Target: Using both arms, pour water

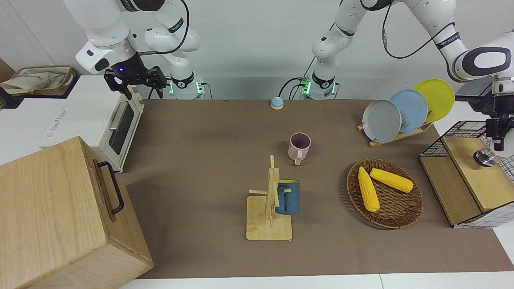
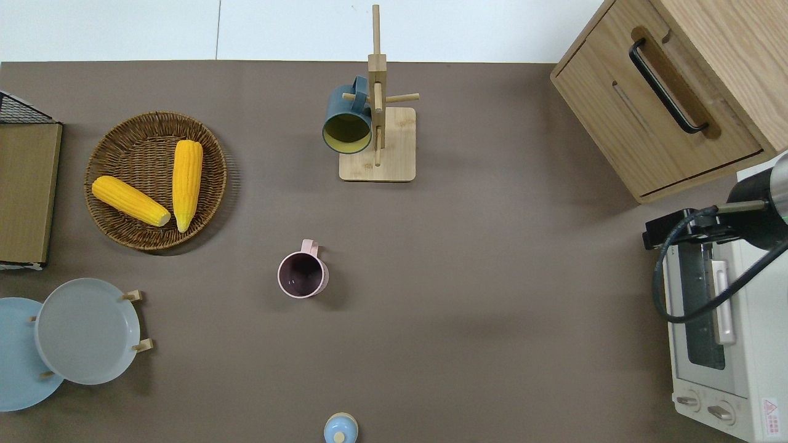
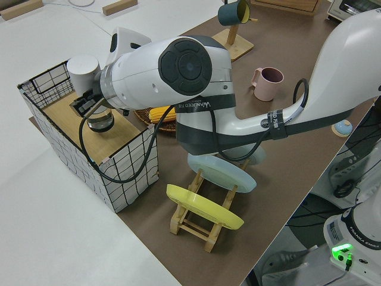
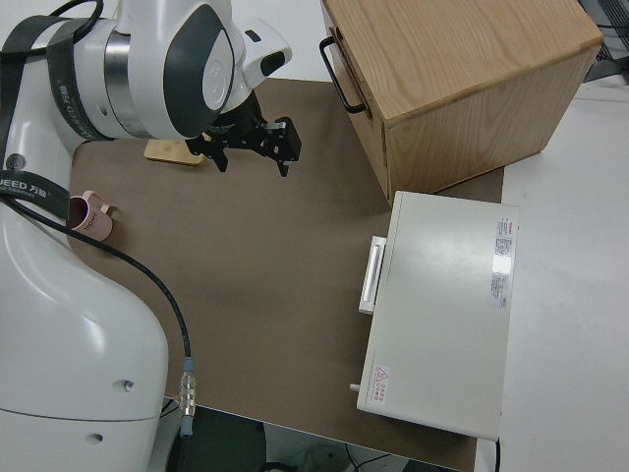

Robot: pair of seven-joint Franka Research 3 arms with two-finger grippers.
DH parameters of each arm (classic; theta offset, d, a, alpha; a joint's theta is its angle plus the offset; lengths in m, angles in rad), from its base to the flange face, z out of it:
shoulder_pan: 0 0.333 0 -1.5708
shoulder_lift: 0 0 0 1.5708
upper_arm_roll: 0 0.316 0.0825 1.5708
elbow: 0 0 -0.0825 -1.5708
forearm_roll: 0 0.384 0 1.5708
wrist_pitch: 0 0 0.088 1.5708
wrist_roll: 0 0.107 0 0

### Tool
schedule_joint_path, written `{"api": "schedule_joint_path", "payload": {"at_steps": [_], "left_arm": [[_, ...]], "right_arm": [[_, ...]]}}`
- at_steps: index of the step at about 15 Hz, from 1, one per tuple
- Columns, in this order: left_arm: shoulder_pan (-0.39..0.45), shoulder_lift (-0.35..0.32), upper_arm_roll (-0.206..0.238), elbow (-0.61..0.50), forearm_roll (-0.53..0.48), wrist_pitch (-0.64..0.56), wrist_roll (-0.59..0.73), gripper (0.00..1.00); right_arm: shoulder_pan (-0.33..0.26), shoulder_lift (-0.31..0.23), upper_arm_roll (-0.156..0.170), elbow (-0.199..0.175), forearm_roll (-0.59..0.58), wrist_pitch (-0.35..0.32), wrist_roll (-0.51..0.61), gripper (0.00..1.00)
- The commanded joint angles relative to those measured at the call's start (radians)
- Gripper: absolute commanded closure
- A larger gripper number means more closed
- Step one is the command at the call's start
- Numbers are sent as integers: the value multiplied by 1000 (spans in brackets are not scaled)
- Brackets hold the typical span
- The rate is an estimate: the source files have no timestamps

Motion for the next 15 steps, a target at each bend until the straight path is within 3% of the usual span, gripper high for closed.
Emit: {"api": "schedule_joint_path", "payload": {"at_steps": [1, 5, 10, 11, 13, 14, 15], "left_arm": [[1, 58, -6, 80, -37, 26, 48, 1000], [1, 73, -7, 85, -45, 28, 82, 999], [3, 79, -7, 77, -60, 32, 109, 892], [4, 82, -7, 77, -60, 32, 111, 817], [4, 85, -6, 77, -62, 32, 115, 236], [4, 85, -6, 77, -62, 34, 115, 15], [4, 87, -6, 77, -62, 34, 115, 13]], "right_arm": [[-6, -10, 0, -4, 18, 2, -21, 9], [-6, -10, 0, -6, 18, 2, -21, 9], [-6, -10, 0, -6, 18, 2, -21, 9], [-6, -10, 0, -4, 18, 2, -21, 9], [-6, -10, 0, -4, 18, 2, -21, 9], [-6, -10, 0, -4, 18, 2, -21, 9], [-6, -10, 0, -6, 18, 2, -21, 9]]}}
